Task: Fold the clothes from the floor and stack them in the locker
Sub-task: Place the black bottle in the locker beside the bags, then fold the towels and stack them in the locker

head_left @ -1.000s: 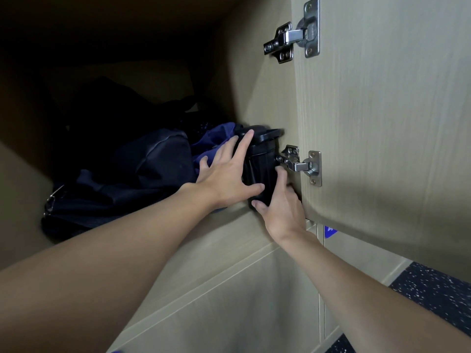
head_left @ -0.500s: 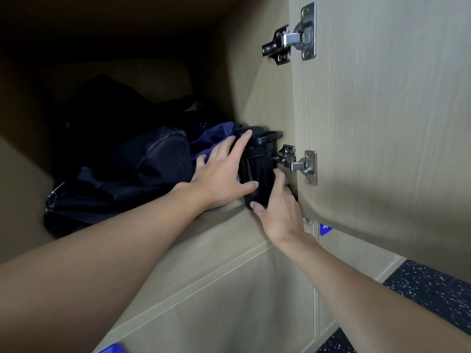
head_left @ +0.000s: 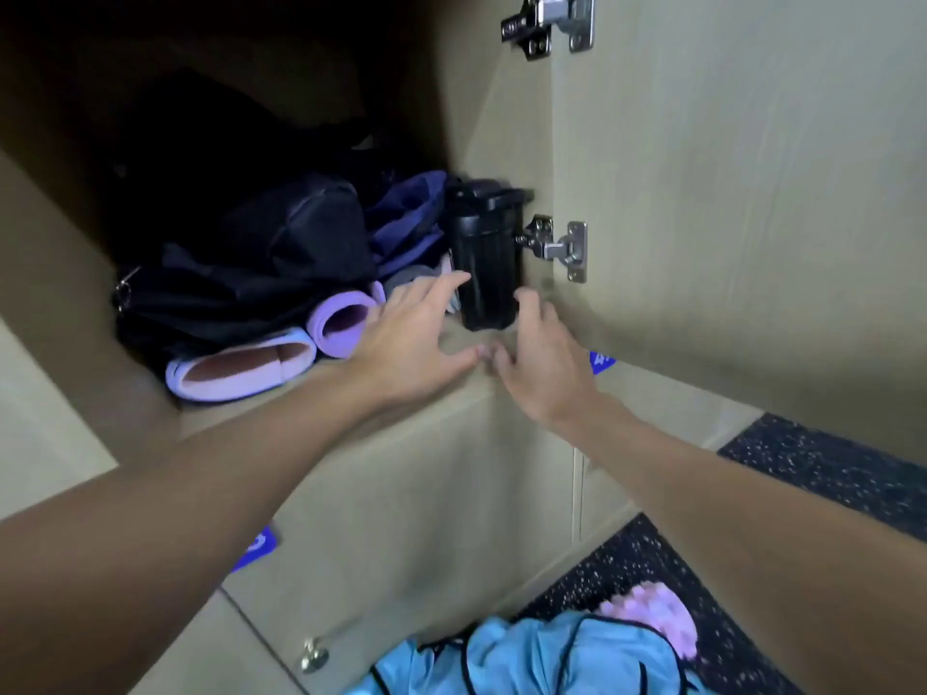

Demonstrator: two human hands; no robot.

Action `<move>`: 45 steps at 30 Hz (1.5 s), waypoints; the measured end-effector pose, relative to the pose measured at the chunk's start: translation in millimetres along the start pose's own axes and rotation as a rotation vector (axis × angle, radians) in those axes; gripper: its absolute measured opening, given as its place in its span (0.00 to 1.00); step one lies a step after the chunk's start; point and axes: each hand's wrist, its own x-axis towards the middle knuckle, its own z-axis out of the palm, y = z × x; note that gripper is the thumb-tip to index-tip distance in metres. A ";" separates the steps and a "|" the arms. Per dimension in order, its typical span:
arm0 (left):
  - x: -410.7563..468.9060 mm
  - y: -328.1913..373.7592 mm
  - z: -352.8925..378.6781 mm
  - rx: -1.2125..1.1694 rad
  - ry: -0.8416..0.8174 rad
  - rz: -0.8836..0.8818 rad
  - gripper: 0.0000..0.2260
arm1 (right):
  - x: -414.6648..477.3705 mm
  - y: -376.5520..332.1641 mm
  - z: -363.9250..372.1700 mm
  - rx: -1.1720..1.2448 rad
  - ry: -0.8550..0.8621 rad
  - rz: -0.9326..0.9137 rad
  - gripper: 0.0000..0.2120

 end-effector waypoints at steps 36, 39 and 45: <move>-327.1 28.5 205.5 -0.354 -0.420 -0.555 0.05 | -320.8 63.7 84.3 -0.039 -0.920 0.175 0.07; -334.2 28.5 209.9 -0.171 -0.558 -0.562 0.15 | -323.3 63.1 80.5 -0.006 -0.896 0.199 0.07; -350.8 27.7 227.8 -0.131 -0.466 -0.611 0.13 | -339.2 72.2 82.3 -0.028 -0.944 0.183 0.06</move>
